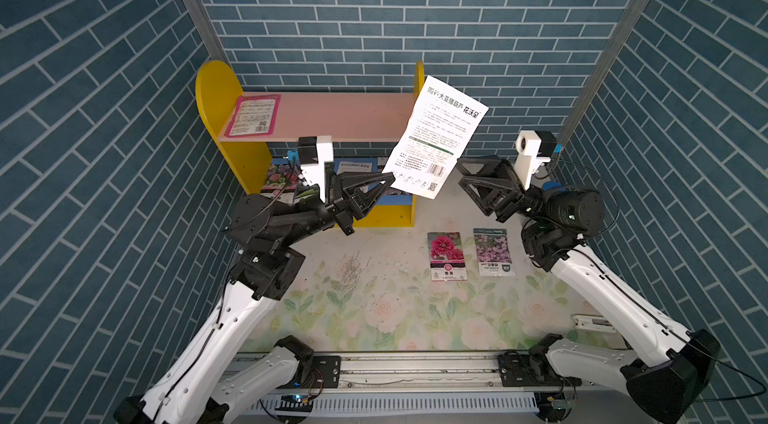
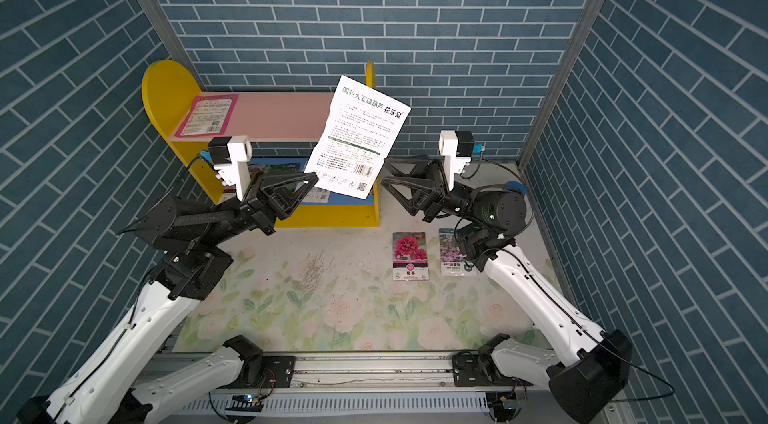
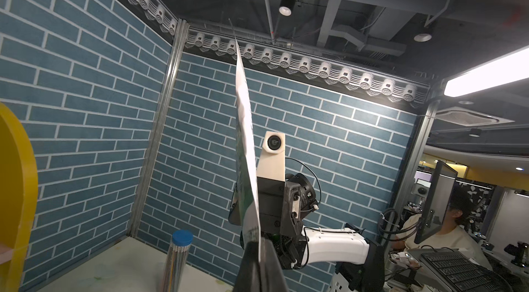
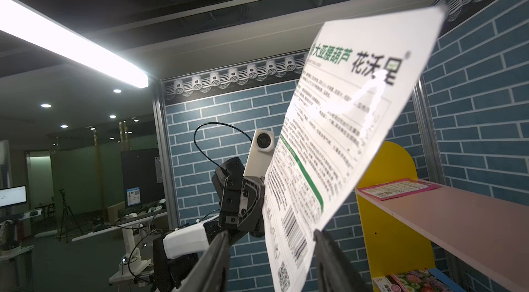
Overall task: Take the seed bag off the shelf
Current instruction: Pick up the seed packet from the shelf.
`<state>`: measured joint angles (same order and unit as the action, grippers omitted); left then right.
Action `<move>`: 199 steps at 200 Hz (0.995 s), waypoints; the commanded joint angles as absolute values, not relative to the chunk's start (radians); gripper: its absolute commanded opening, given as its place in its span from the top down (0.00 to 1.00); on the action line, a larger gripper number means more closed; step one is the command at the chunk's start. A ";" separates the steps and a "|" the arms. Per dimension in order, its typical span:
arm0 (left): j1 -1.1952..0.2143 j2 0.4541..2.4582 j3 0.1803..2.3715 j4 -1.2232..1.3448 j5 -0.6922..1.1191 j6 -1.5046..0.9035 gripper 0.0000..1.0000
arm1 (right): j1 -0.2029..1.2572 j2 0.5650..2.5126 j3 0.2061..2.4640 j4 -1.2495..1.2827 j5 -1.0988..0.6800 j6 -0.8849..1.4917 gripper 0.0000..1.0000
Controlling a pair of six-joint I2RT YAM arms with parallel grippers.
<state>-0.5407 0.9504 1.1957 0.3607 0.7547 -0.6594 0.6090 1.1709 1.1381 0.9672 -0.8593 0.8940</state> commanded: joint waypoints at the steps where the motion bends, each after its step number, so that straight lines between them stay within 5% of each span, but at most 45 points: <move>1: -0.566 0.955 1.182 0.362 0.764 -0.638 1.00 | 0.621 1.176 1.162 1.015 -0.866 0.913 0.51; 199: -0.591 0.873 1.197 0.247 0.711 -0.538 1.00 | 0.621 1.145 1.117 0.853 -0.775 0.795 0.49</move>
